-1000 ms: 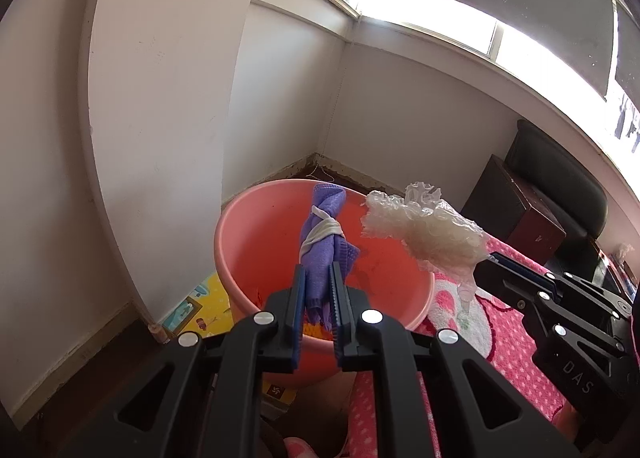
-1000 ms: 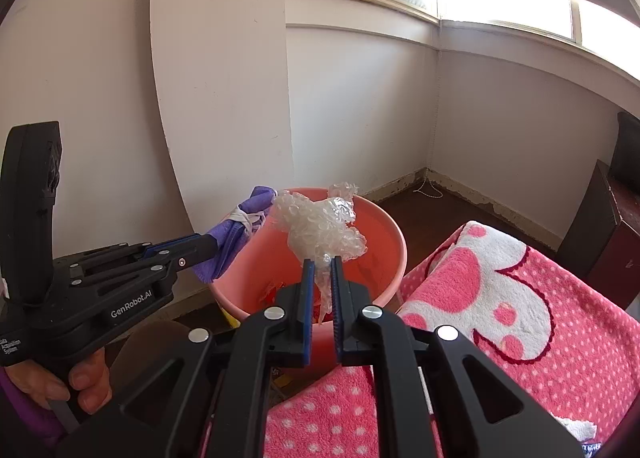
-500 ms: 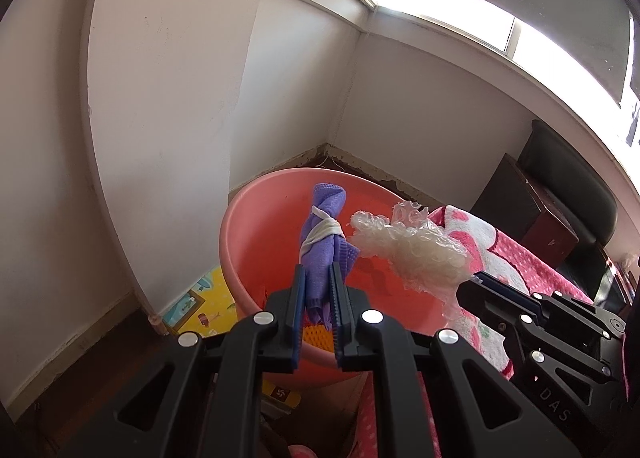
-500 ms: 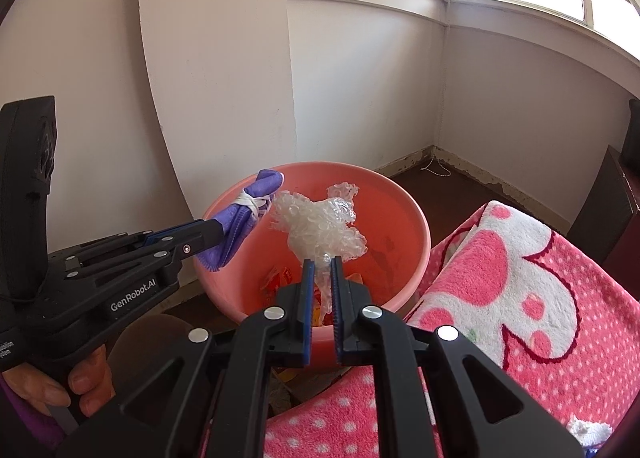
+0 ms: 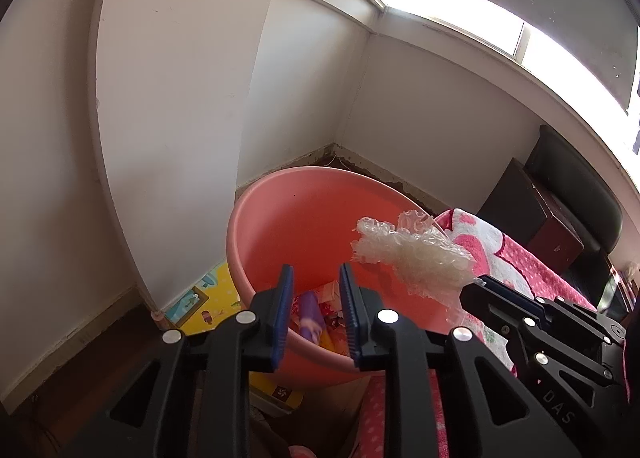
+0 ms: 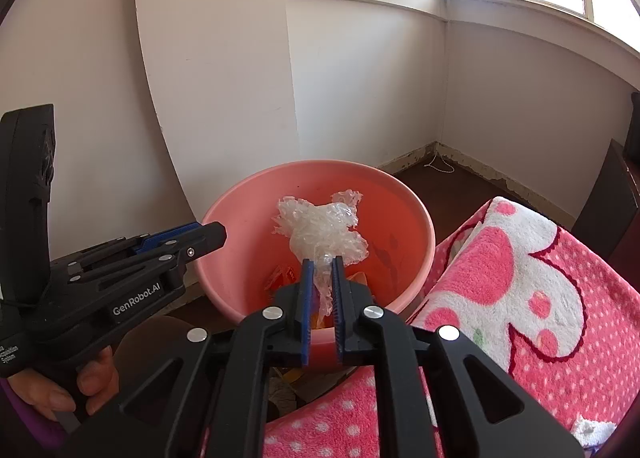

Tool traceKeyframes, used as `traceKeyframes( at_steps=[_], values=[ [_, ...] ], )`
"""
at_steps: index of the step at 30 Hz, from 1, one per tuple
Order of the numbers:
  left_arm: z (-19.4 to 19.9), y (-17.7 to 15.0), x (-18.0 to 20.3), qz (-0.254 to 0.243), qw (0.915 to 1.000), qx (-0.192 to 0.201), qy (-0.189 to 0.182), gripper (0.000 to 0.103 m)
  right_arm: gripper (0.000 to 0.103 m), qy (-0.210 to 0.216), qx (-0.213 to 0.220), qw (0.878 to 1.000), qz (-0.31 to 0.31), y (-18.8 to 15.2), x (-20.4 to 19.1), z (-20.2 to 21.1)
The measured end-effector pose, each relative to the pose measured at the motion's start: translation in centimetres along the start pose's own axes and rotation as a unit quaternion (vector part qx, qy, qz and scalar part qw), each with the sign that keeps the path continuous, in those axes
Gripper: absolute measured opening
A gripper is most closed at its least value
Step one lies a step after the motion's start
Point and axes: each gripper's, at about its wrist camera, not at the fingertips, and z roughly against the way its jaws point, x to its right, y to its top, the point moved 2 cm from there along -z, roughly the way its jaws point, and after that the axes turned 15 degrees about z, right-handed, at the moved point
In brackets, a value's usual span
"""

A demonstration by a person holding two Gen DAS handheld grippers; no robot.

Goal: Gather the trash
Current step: 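Open both grippers to drop the cloth and bubble wrap into the bucket, then move both tools back over the blanket toward the tissue pack and foam strip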

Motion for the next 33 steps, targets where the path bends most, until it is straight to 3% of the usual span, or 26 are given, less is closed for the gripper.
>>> traceKeyframes(
  at_steps=[10, 12, 14, 18, 33],
  values=[
    [1.1, 0.0, 0.0, 0.000, 1.0000, 0.004, -0.008, 0.037, 0.011, -0.002, 0.004, 1.000, 0.000, 0.0, 0.0, 0.5],
    [1.3, 0.0, 0.1, -0.001, 0.9999, 0.007, -0.009, 0.039, 0.014, -0.003, 0.007, 1.000, 0.000, 0.0, 0.0, 0.9],
    [1.6, -0.1, 0.3, -0.003, 0.9999, 0.007, -0.011, 0.039, 0.024, -0.004, 0.013, 1.000, -0.005, -0.1, 0.1, 1.4],
    [2.6, -0.1, 0.9, -0.009, 0.9997, 0.009, -0.018, 0.039, 0.025, -0.004, 0.021, 1.000, -0.013, -0.5, 0.4, 2.7],
    [4.2, -2.3, 5.5, -0.061, 0.9954, -0.019, -0.071, 0.039, 0.025, -0.045, 0.004, 0.997, -0.063, -6.5, 3.3, 8.8]
  ],
)
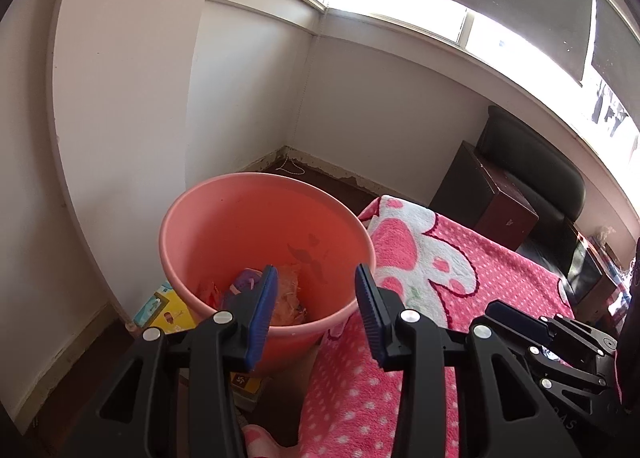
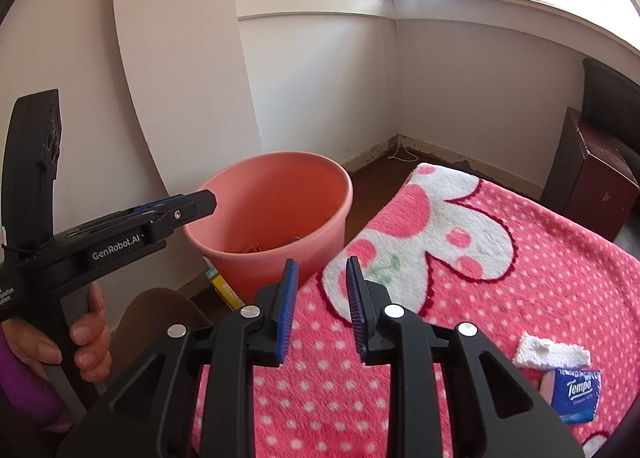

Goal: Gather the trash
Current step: 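Move both tools back over the blanket toward the tissue pack and foam strip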

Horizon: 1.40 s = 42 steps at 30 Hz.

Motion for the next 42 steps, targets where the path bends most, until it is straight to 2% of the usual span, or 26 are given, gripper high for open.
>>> traceKeyframes(
  at_steps=[10, 19, 23, 29, 31, 35, 42],
  values=[
    [-0.2, -2.6, 3.9, -0.044, 0.9982, -0.029, -0.027, 0.039, 0.025, -0.051, -0.028, 0.997, -0.053, -5.8, 4.2, 3.2],
    [-0.3, -4.3, 6.8, -0.078, 0.9950, -0.044, -0.044, 0.039, 0.025, -0.051, -0.065, 0.985, -0.153, -10.5, 8.9, 3.0],
    [-0.7, -4.6, 7.9, -0.087, 0.9939, -0.048, -0.048, 0.039, 0.025, -0.056, -0.085, 0.978, -0.183, -12.2, 10.5, 2.9],
    [-2.2, -5.6, 10.1, -0.103, 0.9897, -0.075, -0.065, 0.039, 0.025, -0.074, -0.090, 0.973, -0.200, -13.8, 11.9, 4.4],
    [-2.8, -6.2, 11.2, -0.116, 0.9862, -0.090, -0.077, 0.046, 0.025, -0.084, -0.090, 0.972, -0.201, -14.3, 12.3, 4.9],
    [-3.8, -7.8, 14.2, -0.157, 0.9749, -0.115, -0.109, 0.046, 0.025, -0.101, -0.090, 0.967, -0.217, -15.4, 13.4, 6.1],
    [-6.5, -10.7, 18.6, -0.231, 0.9456, -0.174, -0.149, 0.046, 0.025, -0.160, -0.087, 0.952, -0.245, -17.6, 16.1, 8.7]
  ],
)
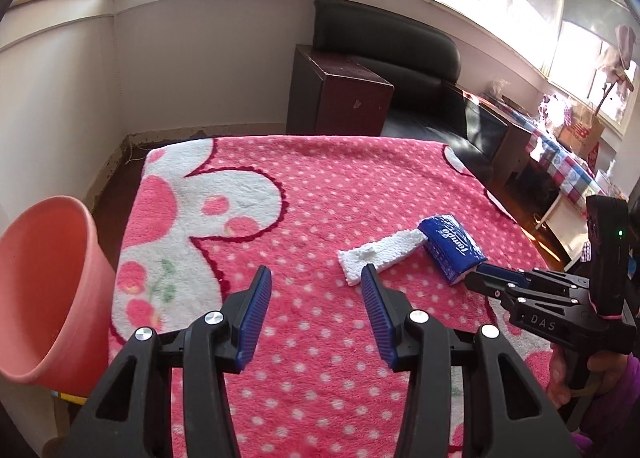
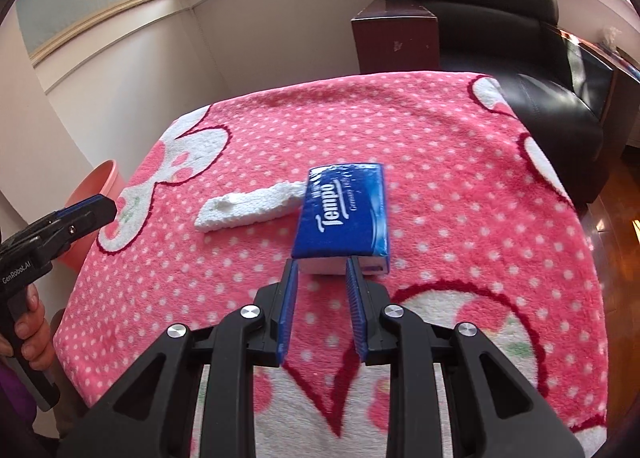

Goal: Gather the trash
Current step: 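Move both tools back over the blanket toward the tissue pack and foam strip, then grasp the blue Tempo tissue pack with the right gripper while the left grasps the white foam strip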

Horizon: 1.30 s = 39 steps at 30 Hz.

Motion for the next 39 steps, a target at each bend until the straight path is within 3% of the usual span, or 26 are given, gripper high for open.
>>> traceKeyframes(
  at_steps=[7, 16, 20, 25, 31, 33, 35, 39],
  values=[
    [-5.2, 0.0, 2.2, -0.055, 0.9962, -0.064, -0.020, 0.046, 0.025, 0.004, 0.023, 0.999, -0.024, -0.7, 2.1, 0.8],
    [-8.8, 0.9, 4.0, -0.133, 0.9878, -0.077, -0.025, 0.046, 0.025, 0.015, 0.055, 0.998, -0.040, -0.9, 3.0, 1.5],
    [-10.6, 1.7, 3.7, -0.133, 0.9839, -0.109, -0.049, 0.046, 0.025, 0.023, 0.068, 0.996, -0.060, -1.0, 3.6, 1.7],
    [-11.3, 1.9, 3.1, -0.087, 0.9810, -0.152, -0.084, 0.049, 0.025, 0.030, 0.077, 0.994, -0.070, -1.0, 3.9, 1.9],
    [-9.8, 0.0, 4.0, -0.096, 0.9816, -0.146, -0.077, 0.049, 0.025, 0.032, 0.072, 0.995, -0.063, -0.8, 3.7, 1.6],
    [-9.6, -0.7, 4.4, -0.104, 0.9815, -0.144, -0.071, 0.049, 0.030, 0.028, 0.070, 0.995, -0.065, -0.8, 3.7, 1.6],
    [-9.3, -1.5, 4.8, -0.119, 0.9821, -0.134, -0.058, 0.049, 0.047, 0.025, 0.070, 0.995, -0.068, -0.7, 3.8, 1.7],
    [-8.9, -2.1, 5.1, -0.131, 0.9838, -0.115, -0.043, 0.049, 0.051, 0.029, 0.057, 0.996, -0.064, -0.4, 3.6, 1.3]
  ],
)
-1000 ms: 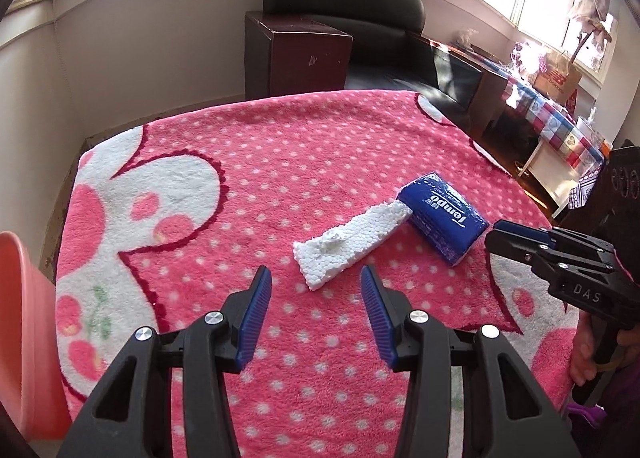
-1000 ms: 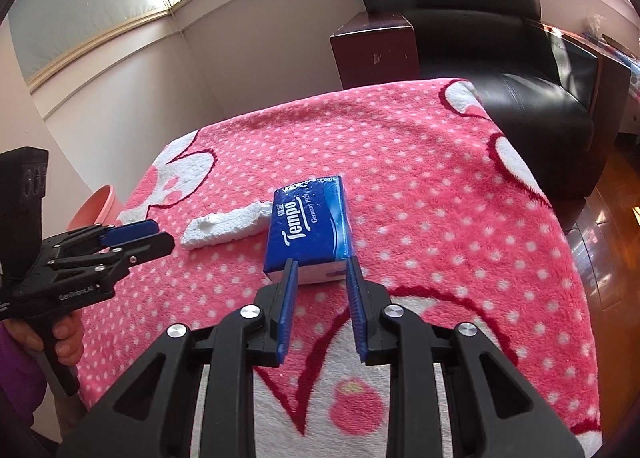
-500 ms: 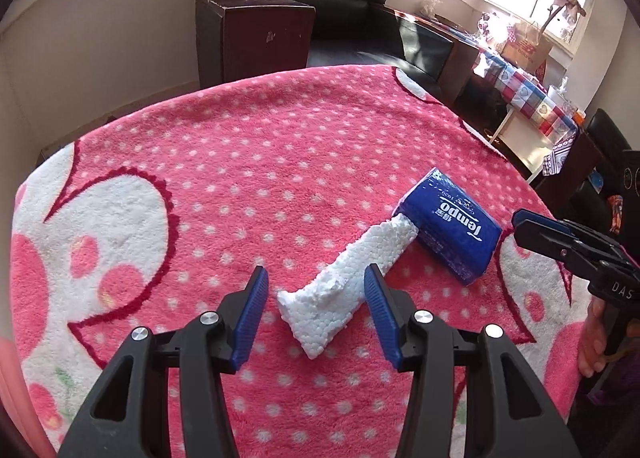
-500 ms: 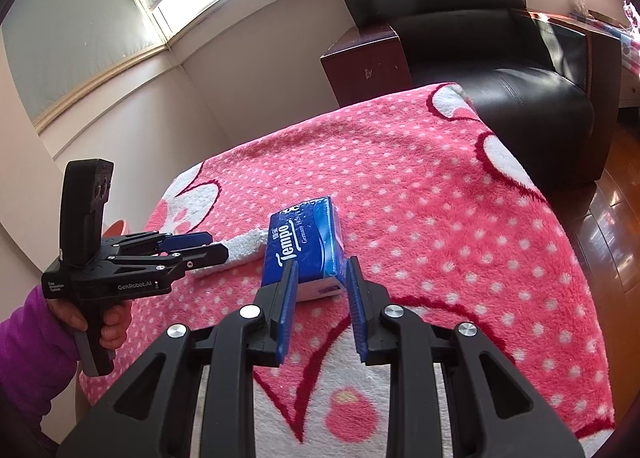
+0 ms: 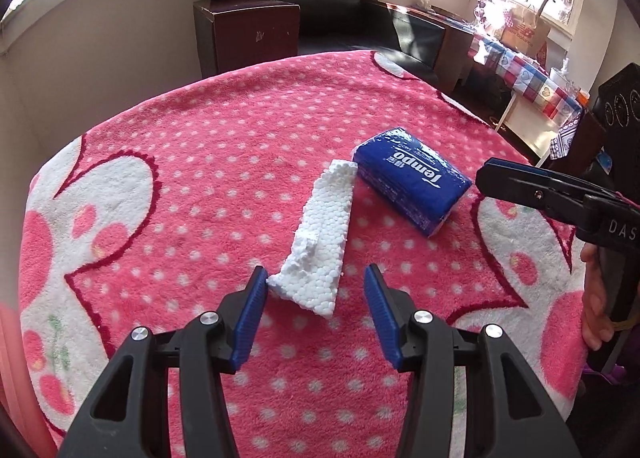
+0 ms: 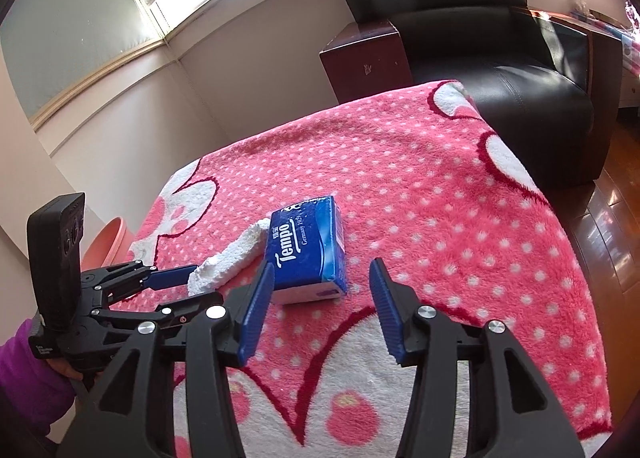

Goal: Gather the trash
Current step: 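Grasp the blue Tempo tissue pack with the right gripper while the left grasps the white foam strip, then carry the tissue pack and foam strip over the pink bucket with both grippers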

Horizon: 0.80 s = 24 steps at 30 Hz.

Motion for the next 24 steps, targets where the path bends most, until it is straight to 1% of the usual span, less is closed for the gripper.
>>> traceKeyframes(
  at_steps=[2, 3, 5, 9, 15, 18, 21, 22, 24],
  values=[
    [0.3, -0.1, -0.2, 0.003, 1.0000, 0.004, 0.006, 0.042, 0.053, 0.006, -0.019, 1.000, 0.005, 0.1, -0.4, -0.6],
    [0.5, -0.2, -0.5, 0.008, 0.9999, 0.007, 0.010, 0.034, 0.054, 0.005, -0.027, 1.000, 0.010, 0.1, -0.6, -0.8],
    [1.1, -0.1, -1.0, 0.021, 0.9997, 0.014, 0.006, 0.034, 0.054, -0.001, -0.038, 0.999, 0.020, 0.4, -1.0, -1.2],
    [2.5, -0.2, -1.5, 0.033, 0.9989, 0.031, 0.012, 0.033, 0.054, -0.005, -0.050, 0.998, 0.030, 1.2, -1.5, -1.9],
    [5.3, -1.3, -2.8, 0.072, 0.9962, 0.048, 0.006, 0.033, 0.054, -0.014, -0.082, 0.995, 0.047, 1.3, -2.6, -3.3],
    [6.7, -1.9, -3.5, 0.089, 0.9943, 0.057, 0.003, 0.033, 0.054, -0.027, -0.084, 0.994, 0.059, 1.3, -3.3, -3.8],
    [7.8, -2.5, -4.2, 0.109, 0.9919, 0.064, -0.002, 0.033, 0.057, -0.034, -0.090, 0.993, 0.063, 1.4, -3.6, -4.2],
    [8.2, -2.7, -4.4, 0.116, 0.9910, 0.066, -0.004, 0.033, 0.057, -0.035, -0.090, 0.994, 0.060, 1.4, -3.6, -4.2],
    [8.9, -3.1, -4.9, 0.125, 0.9895, 0.072, -0.005, 0.033, 0.057, -0.021, -0.085, 0.995, 0.037, 1.5, -3.1, -4.0]
  ],
)
